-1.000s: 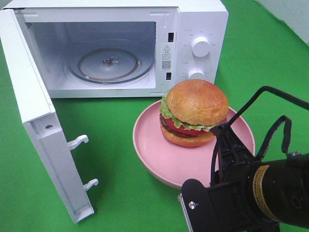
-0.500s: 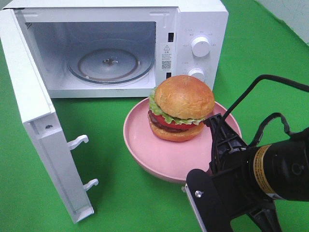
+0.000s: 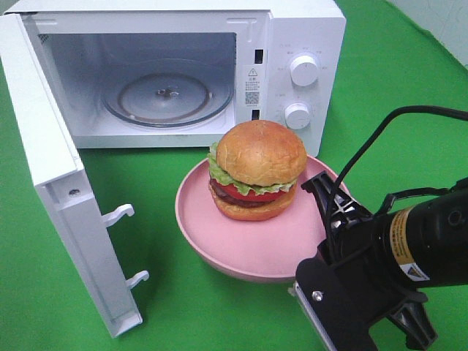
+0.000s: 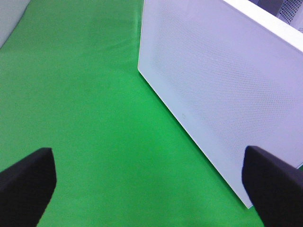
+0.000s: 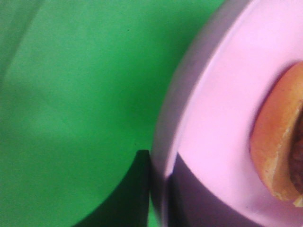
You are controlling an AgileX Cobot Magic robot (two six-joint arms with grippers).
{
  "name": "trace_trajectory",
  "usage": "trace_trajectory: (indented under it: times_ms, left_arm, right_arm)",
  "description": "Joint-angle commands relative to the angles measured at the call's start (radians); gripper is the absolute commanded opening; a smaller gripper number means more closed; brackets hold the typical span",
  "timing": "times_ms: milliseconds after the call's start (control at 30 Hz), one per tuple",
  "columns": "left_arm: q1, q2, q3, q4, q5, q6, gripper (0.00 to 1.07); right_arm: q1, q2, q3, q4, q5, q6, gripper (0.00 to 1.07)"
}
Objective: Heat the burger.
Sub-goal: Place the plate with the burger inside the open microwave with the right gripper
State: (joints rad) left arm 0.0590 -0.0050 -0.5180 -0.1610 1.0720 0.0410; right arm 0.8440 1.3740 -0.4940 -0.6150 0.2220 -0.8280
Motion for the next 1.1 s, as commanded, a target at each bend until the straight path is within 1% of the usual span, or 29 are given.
trace_trajectory:
  times_ms: [33, 67, 133, 167, 200, 233, 267, 367, 400, 433, 467, 500, 567, 600, 633, 800, 867, 933, 1100]
  left_arm:
    - [-0.003, -0.016, 0.004, -0.001, -0.008, 0.000, 1.00]
    - [-0.003, -0.016, 0.004, -0.001, -0.008, 0.000, 1.00]
    - [-0.003, -0.016, 0.004, -0.001, -0.008, 0.000, 1.00]
    - [-0.003, -0.016, 0.004, -0.001, -0.008, 0.000, 1.00]
    - [-0.003, -0.016, 0.004, -0.001, -0.008, 0.000, 1.00]
    - [-0.003, -0.016, 0.004, -0.001, -0.008, 0.000, 1.00]
    - [-0.003, -0.016, 0.004, -0.001, -0.008, 0.000, 1.00]
    - [-0.003, -0.016, 0.004, -0.001, -0.008, 0.000, 1.00]
    - [-0.003, -0.016, 0.004, -0.001, -0.008, 0.000, 1.00]
    - [-0.003, -0.016, 0.004, -0.001, -0.008, 0.000, 1.00]
    - [-0.003, -0.016, 0.004, -0.001, -0.008, 0.000, 1.00]
    - [-0.003, -0.016, 0.004, -0.001, -0.008, 0.000, 1.00]
    - [-0.003, -0.016, 0.004, -0.001, -0.008, 0.000, 1.00]
    - [-0.003, -0.016, 0.004, -0.001, -0.008, 0.000, 1.00]
    - [-0.003, -0.016, 0.004, -0.001, -0.008, 0.000, 1.00]
    - [-0.003, -0.016, 0.004, -0.001, -0.008, 0.000, 1.00]
    - [-0.003, -0.016, 0.004, -0.001, -0.008, 0.000, 1.00]
    - [-0.003, -0.016, 0.004, -0.001, -0.008, 0.000, 1.00]
    - [-0.003, -0.016, 0.004, -0.001, -0.008, 0.000, 1.00]
  right_arm:
    - [-0.051, -0.010, -0.005, 0.121, -0.106, -0.184, 0.00]
    - [-0.051, -0.010, -0.005, 0.121, -0.106, -0.184, 0.00]
    - [-0.080, -0.010, -0.005, 0.240, -0.108, -0.367, 0.00]
    - [-0.080, -0.010, -0.005, 0.240, -0.108, -0.367, 0.00]
    - [-0.100, -0.010, -0.005, 0.301, -0.111, -0.462, 0.00]
    - [-0.100, -0.010, -0.005, 0.301, -0.111, -0.462, 0.00]
    - [-0.117, -0.010, -0.005, 0.366, -0.123, -0.537, 0.00]
    - [-0.126, -0.010, -0.005, 0.398, -0.134, -0.574, 0.00]
    - [-0.138, -0.010, -0.007, 0.455, -0.143, -0.638, 0.00]
    - [-0.138, -0.010, -0.007, 0.455, -0.143, -0.638, 0.00]
    - [-0.149, -0.010, -0.016, 0.502, -0.134, -0.695, 0.00]
    - [-0.149, -0.010, -0.016, 0.502, -0.134, -0.695, 0.00]
    - [-0.168, -0.010, -0.036, 0.580, -0.128, -0.767, 0.00]
    - [-0.168, -0.010, -0.036, 0.580, -0.128, -0.767, 0.00]
    - [-0.168, -0.010, -0.052, 0.608, -0.112, -0.798, 0.00]
    - [-0.168, -0.009, -0.069, 0.592, -0.094, -0.812, 0.00]
    - [-0.168, -0.006, -0.087, 0.552, -0.068, -0.800, 0.00]
    - [-0.167, -0.006, -0.097, 0.542, -0.062, -0.800, 0.00]
    - [-0.164, 0.009, -0.121, 0.544, -0.053, -0.800, 0.00]
